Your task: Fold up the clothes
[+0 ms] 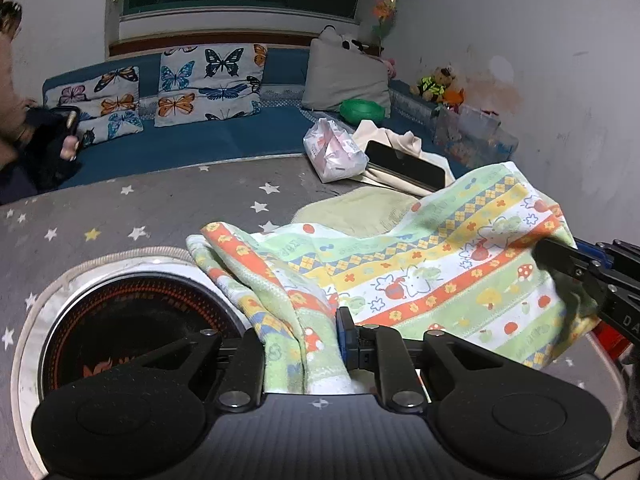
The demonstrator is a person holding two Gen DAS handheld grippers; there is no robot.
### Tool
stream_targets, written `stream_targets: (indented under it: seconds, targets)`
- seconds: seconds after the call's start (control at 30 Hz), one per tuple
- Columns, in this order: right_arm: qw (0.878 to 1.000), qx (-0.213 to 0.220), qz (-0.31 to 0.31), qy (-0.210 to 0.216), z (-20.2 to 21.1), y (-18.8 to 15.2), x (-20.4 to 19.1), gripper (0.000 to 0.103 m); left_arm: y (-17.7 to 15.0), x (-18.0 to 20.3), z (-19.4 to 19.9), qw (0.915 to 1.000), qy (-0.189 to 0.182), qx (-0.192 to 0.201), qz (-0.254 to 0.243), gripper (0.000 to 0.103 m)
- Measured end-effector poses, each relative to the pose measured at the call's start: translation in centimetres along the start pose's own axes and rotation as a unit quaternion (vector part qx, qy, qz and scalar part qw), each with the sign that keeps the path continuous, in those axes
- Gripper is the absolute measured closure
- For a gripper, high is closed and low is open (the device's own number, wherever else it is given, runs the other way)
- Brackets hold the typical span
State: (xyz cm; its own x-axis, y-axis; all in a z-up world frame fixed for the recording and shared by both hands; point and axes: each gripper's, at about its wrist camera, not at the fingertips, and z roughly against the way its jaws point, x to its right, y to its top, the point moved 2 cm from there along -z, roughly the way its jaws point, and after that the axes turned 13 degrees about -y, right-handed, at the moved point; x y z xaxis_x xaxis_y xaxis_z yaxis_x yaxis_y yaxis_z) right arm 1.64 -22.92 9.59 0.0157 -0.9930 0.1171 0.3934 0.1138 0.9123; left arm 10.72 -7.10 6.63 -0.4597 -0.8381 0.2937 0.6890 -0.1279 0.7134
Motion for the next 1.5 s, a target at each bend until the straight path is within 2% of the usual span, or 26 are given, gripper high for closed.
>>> stream_targets:
  seconds: [0.3, 0.6, 1.03, 1.5]
  targets:
    - [0.999, -0.043, -0.015, -0.008, -3.1, -2.9, 1.1, 0.092, -0.8, -1.0, -3.9, 0.9993, 0.004, -0.037, 0.008, 0.084]
    - [0.997, -0.071, -0.018, -0.005, -5.1, -5.1, 1.1, 0.092, -2.1, -1.7, -5.8, 0.9979, 0.01, -0.063, 0.005, 0.083]
    - [0.999, -0.042, -0.017, -0.017, -5.2, -3.4, 1.5, 0.092, 0.2, -0.7, -5.0, 0.9992, 0.02, -0.025, -0.023, 0.083]
    - [0.997, -0.078, -0.018, -0.022, -6.8, -5.5, 1.7, 0.092, -1.6, -0.9, -7.1, 0.9968, 0.035, -0.059, -0.042, 0.079]
